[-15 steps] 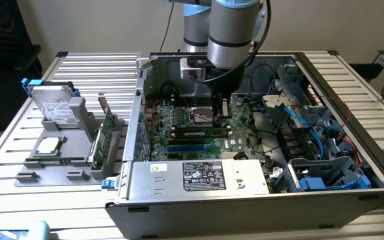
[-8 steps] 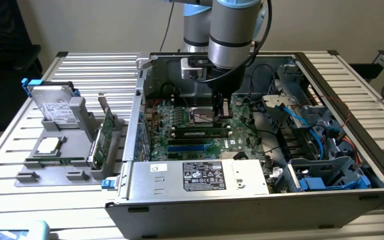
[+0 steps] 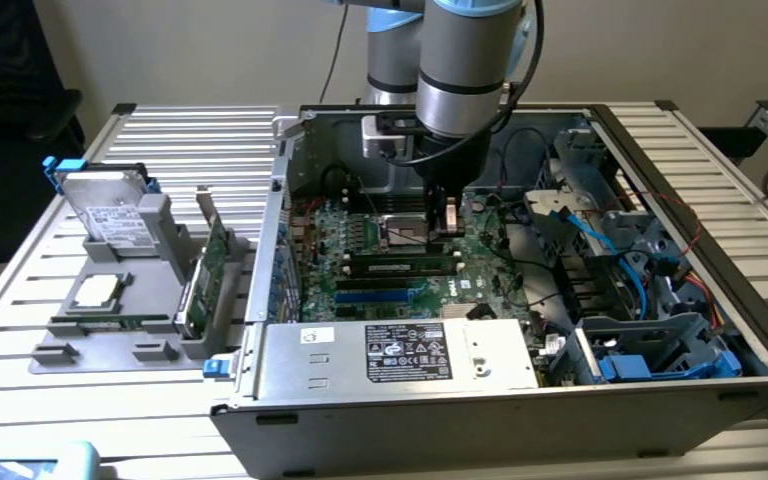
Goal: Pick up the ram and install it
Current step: 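Press down the ram until it locks into place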
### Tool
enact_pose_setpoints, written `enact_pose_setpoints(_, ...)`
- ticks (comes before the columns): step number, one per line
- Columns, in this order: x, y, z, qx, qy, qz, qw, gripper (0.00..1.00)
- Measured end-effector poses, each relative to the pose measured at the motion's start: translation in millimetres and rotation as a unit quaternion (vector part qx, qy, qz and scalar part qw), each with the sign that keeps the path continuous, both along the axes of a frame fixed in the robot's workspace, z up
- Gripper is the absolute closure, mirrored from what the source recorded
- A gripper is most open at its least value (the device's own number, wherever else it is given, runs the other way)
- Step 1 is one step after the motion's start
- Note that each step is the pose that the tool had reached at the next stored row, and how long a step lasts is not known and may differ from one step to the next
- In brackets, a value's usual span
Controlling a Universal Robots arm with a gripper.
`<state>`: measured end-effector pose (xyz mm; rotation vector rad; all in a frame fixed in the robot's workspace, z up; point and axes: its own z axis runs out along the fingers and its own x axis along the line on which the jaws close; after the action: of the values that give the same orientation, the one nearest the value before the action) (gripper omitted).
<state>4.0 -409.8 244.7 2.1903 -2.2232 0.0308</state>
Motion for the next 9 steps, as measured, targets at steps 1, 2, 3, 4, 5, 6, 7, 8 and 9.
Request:
enact_pose_setpoints(1,0.0,0.0,0.0,0.0,0.0,0.0,1.0,0.89)
enact_pose_setpoints(2,0.0,0.0,0.0,0.0,0.0,0.0,1.0,0.89)
enact_pose_setpoints(3,0.0,0.0,0.0,0.0,0.0,0.0,1.0,0.89)
enact_pose_setpoints(4,0.0,0.0,0.0,0.0,0.0,0.0,1.0,0.89)
enact_pose_setpoints(5,0.0,0.0,0.0,0.0,0.0,0.0,1.0,0.89)
enact_pose_setpoints(6,0.0,0.0,0.0,0.0,0.0,0.0,1.0,0.89)
enact_pose_setpoints(7,0.0,0.0,0.0,0.0,0.0,0.0,1.0,0.89)
enact_pose_setpoints(8,0.0,0.0,0.0,-0.0001,0.0,0.0,1.0,0.89)
enact_pose_setpoints(9,1.1,0.0,0.0,-0.0001,0.0,0.0,1.0,0.89)
